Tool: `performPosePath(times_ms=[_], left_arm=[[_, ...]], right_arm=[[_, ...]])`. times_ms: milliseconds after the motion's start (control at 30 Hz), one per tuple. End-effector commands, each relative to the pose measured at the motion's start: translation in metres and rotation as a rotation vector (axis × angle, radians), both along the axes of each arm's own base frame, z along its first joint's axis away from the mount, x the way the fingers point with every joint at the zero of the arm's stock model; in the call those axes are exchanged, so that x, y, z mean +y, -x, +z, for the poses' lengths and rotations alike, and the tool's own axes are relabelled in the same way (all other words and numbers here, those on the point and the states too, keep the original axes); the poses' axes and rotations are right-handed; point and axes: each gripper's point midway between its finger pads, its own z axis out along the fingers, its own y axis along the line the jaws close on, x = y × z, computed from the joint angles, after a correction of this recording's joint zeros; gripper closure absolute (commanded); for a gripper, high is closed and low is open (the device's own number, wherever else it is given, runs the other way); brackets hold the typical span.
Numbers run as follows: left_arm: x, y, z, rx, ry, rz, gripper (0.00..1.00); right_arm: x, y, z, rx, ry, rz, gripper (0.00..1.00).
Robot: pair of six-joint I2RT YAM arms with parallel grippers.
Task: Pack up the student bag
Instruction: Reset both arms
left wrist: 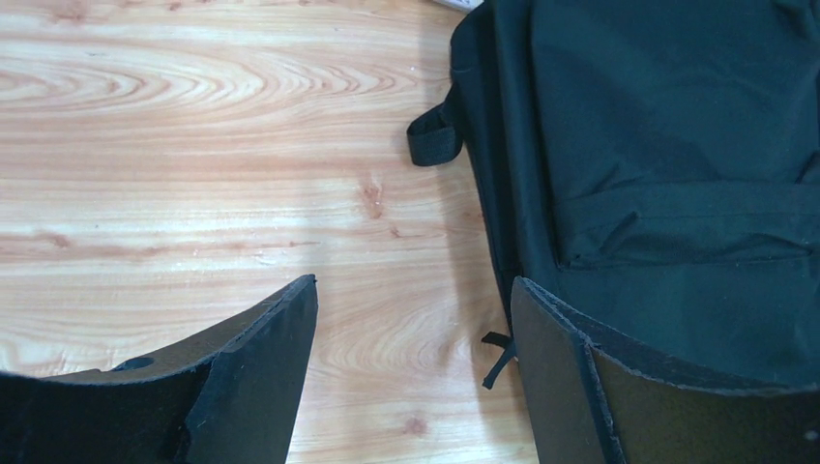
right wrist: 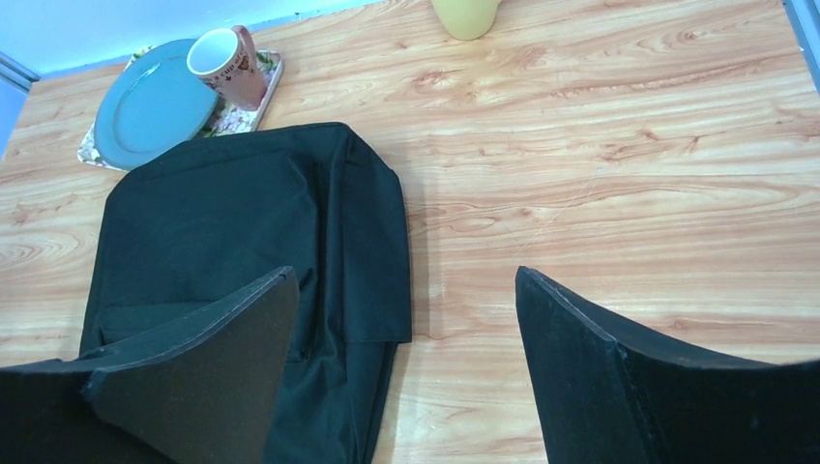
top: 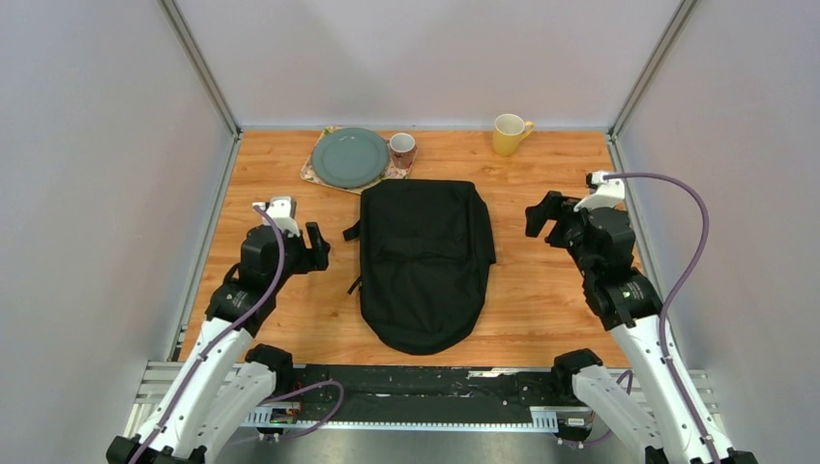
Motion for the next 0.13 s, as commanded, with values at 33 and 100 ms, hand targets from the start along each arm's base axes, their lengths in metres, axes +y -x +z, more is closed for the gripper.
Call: performPosePath(times_ms=[33,100], left_arm=[[-0.0035,-0.0061,0.0204,-0.04,0.004,-0.019,0.19],[-0.0037,-0.0056,0.018,-0.028,0.006,-0.016,0.19]], right_arm=[[-0.0033,-0.0084,0.0236,-0.08,-0.014,-0.029,0.14],[-0.0035,-0.0089,0.0208,-0.078,-0.016,-0.031,0.14]])
